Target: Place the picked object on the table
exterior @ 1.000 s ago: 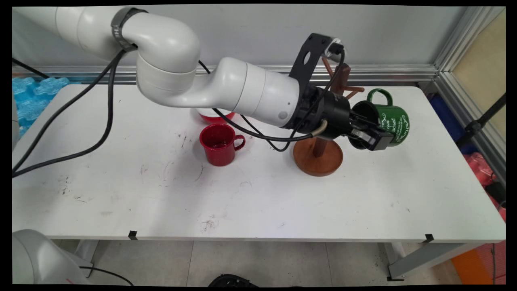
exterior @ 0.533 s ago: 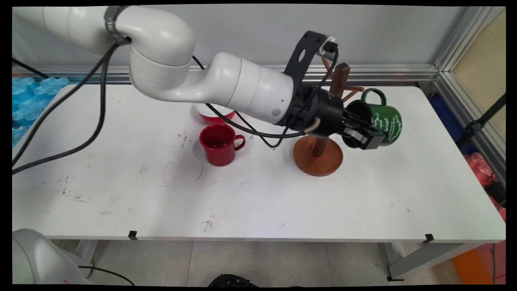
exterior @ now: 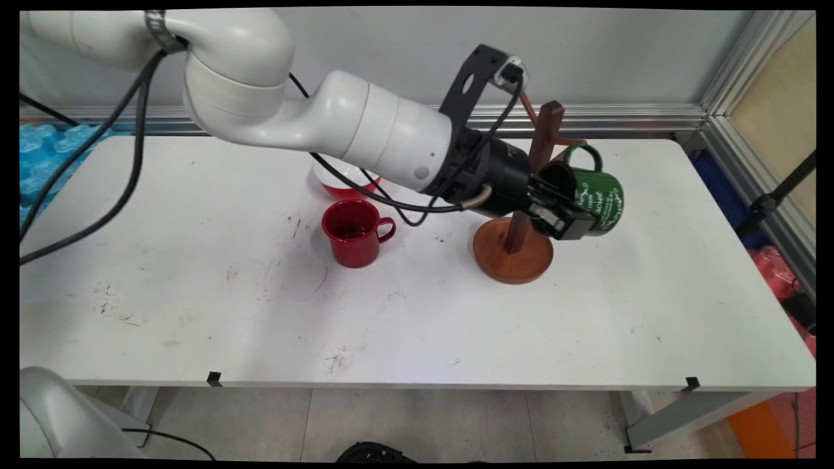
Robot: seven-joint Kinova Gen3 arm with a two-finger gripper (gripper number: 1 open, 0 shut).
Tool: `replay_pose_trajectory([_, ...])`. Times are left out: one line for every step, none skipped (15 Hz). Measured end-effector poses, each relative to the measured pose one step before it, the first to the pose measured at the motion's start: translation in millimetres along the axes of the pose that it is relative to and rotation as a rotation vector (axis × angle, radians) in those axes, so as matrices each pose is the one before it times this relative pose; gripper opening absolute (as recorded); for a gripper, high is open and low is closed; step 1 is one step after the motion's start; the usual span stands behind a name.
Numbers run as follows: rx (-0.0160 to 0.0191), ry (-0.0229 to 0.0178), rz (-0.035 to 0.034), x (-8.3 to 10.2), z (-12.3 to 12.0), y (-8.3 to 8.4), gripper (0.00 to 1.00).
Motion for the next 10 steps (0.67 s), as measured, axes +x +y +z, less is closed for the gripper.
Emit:
replay_pose_trajectory([0.00057,-0.00510,0.00312,-0.10,-1.68,-0.73,0.00])
replay_pose_trajectory([0.00067,-0.00936,0.00440,-0.32,-2.88,-1.33,0.00])
replay_pose_trajectory([0.00102,-0.00761,0.00448,-0.16,-2.64,-1.09,0.00])
replay_pose_trajectory([0.00008,-0.00587,0.00328,-0.26,-1.75,-0.69,0.00])
replay_pose_trajectory([0.00042,-0.00897,0.00455,-0.35,-2.42,-1.23,0.00])
replay_pose_trajectory([0.00068,-0.00961,0.00541,-0.45,-2.46,-1.22,0.00])
replay_pose_trajectory([0.00034,-0.01334,0.00703,-0.81,-3.18,-1.65,0.00])
replay_pose_trajectory([0.00022,-0.01011,0.00545,-0.65,-2.13,-1.37,0.00])
replay_pose_trajectory([-0.00006,-0.00696,0.00435,-0.37,-1.40,-0.71,0.00])
replay_pose_trajectory([0.00001,-0.01060,0.00630,-0.74,-2.03,-1.33,0.00])
